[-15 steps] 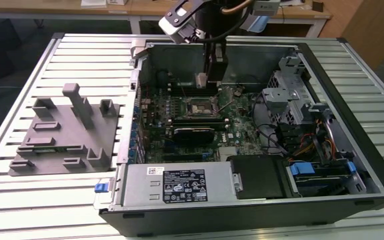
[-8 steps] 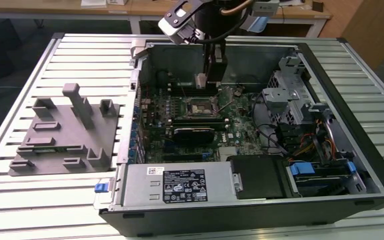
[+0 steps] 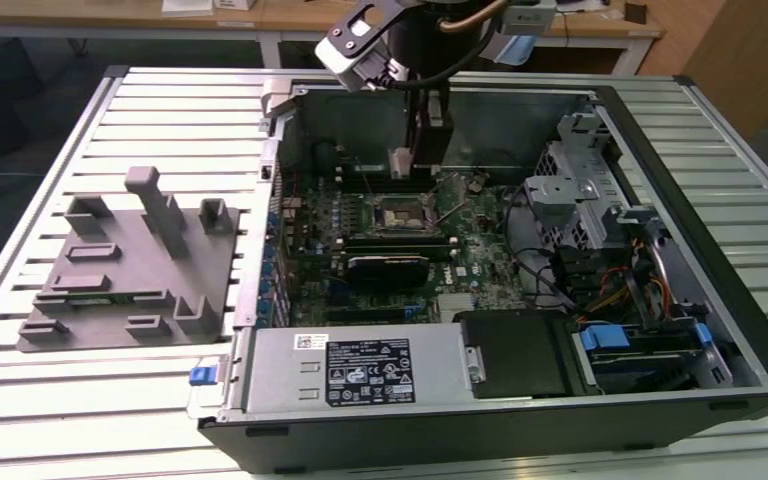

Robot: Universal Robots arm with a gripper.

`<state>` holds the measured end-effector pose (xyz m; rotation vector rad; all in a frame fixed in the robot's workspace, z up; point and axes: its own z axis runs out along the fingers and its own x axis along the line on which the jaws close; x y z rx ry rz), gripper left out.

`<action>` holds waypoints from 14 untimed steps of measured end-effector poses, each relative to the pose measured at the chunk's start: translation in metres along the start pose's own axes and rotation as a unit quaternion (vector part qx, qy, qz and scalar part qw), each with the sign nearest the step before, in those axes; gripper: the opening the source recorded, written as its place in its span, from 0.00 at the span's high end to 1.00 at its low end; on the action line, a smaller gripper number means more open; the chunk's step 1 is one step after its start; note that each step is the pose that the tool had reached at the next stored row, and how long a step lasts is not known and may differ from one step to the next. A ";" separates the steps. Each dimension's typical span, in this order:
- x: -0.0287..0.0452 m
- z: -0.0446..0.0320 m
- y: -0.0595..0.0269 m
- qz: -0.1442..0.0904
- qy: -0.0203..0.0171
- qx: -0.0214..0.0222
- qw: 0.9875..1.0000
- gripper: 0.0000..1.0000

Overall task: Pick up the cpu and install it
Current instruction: 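Place the cpu into insertion slot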

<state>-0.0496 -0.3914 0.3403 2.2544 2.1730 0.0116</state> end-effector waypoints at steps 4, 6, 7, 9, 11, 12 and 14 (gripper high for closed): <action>0.0000 0.0008 -0.0007 0.000 0.000 0.000 1.000 0.47; 0.0000 0.0012 -0.0010 0.000 0.000 0.000 1.000 0.47; 0.0000 0.0015 -0.0013 0.000 0.000 0.000 1.000 0.47; -0.0001 0.0024 -0.0019 0.000 0.000 0.000 1.000 0.47; 0.0003 0.0035 -0.0022 0.000 0.000 0.000 1.000 0.47; 0.0008 0.0044 -0.0023 0.000 0.000 0.000 1.000 0.47; 0.0020 0.0062 -0.0023 0.000 0.000 0.000 1.000 0.47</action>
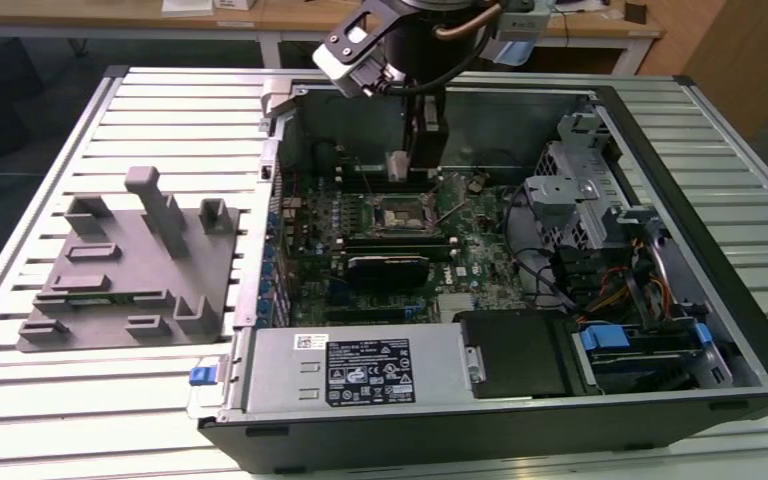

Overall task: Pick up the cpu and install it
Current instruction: 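Place the cpu into insertion slot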

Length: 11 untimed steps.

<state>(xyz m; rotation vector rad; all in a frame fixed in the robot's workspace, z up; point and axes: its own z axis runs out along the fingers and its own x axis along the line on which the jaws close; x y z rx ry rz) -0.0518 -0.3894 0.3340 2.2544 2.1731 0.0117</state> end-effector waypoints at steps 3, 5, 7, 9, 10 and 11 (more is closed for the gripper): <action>0.0020 0.0029 -0.0001 -0.001 0.000 0.000 1.000 0.47; 0.0026 0.0048 -0.0001 -0.002 0.000 0.000 1.000 0.47; 0.0029 0.0065 -0.0002 -0.003 0.000 -0.002 1.000 0.47; 0.0031 0.0077 -0.0002 -0.004 0.000 -0.003 1.000 0.47; 0.0032 0.0081 -0.0002 -0.004 0.000 -0.004 1.000 0.47; 0.0032 0.0087 -0.0002 -0.004 0.000 -0.004 1.000 0.47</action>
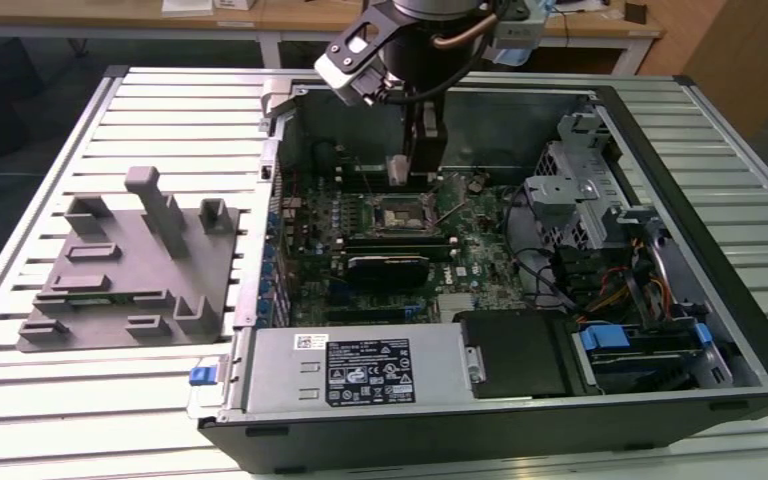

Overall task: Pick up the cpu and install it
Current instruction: 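Place the cpu into insertion slot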

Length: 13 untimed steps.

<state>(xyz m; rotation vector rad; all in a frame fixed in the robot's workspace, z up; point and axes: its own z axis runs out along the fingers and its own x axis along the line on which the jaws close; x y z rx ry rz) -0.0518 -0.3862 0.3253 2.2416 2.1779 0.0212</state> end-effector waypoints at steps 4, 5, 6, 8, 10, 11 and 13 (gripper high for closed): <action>0.0002 0.0022 -0.0001 0.000 0.000 -0.001 1.000 0.47; 0.0002 0.0028 -0.0001 0.000 0.000 -0.001 1.000 0.47; 0.0002 0.0033 -0.0001 0.000 0.000 -0.002 1.000 0.47; 0.0003 0.0041 -0.0001 0.000 0.000 -0.002 1.000 0.47; 0.0003 0.0046 -0.0001 0.000 0.000 -0.002 1.000 0.47; 0.0003 0.0050 -0.0001 0.000 0.000 -0.002 1.000 0.47; 0.0004 0.0056 -0.0001 0.000 0.000 -0.002 1.000 0.47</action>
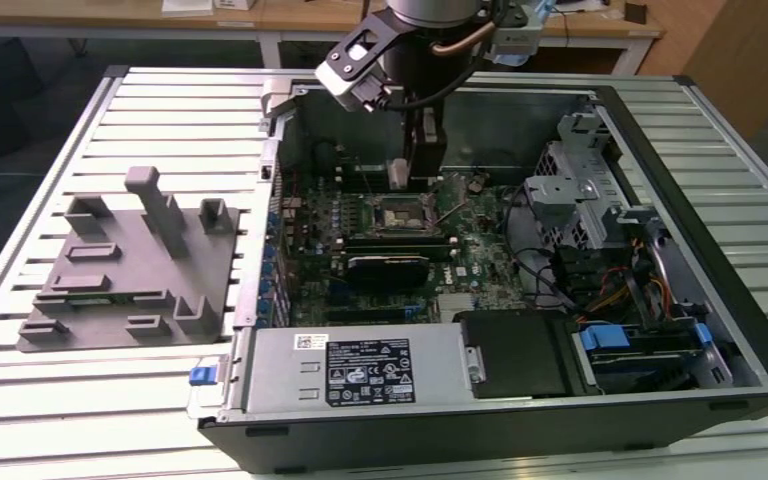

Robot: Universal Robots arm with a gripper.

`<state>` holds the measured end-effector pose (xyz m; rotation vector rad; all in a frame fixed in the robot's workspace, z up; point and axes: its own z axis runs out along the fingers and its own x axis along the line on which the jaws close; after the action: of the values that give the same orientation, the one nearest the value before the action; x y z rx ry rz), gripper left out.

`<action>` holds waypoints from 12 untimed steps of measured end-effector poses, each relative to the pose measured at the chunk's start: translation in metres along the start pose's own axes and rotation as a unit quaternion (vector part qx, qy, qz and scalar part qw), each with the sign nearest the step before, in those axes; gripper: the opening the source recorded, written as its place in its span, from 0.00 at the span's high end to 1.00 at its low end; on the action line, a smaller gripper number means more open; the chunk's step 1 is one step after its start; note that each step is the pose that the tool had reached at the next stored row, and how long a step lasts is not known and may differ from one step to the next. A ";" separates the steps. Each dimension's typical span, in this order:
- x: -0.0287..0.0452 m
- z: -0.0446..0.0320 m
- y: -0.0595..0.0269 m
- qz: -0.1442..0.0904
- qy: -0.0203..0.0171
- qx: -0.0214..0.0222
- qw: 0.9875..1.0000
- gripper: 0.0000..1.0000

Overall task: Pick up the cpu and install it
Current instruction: 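Place the cpu into insertion slot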

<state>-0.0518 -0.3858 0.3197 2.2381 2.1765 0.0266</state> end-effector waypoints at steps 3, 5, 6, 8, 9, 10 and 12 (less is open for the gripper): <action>0.0000 0.0008 0.0000 0.000 0.000 0.000 1.000 0.47; 0.0000 0.0014 -0.0001 0.000 0.000 -0.001 1.000 0.47; 0.0000 0.0017 -0.0001 0.000 0.000 -0.001 1.000 0.47; 0.0001 0.0025 -0.0001 0.000 0.000 -0.002 1.000 0.47; 0.0002 0.0029 -0.0001 0.000 0.000 -0.002 1.000 0.47; 0.0004 0.0034 -0.0001 0.000 0.000 -0.002 1.000 0.47; 0.0008 0.0044 -0.0001 0.000 0.000 -0.003 1.000 0.47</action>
<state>-0.0518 -0.3850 0.3153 2.2354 2.1738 0.0327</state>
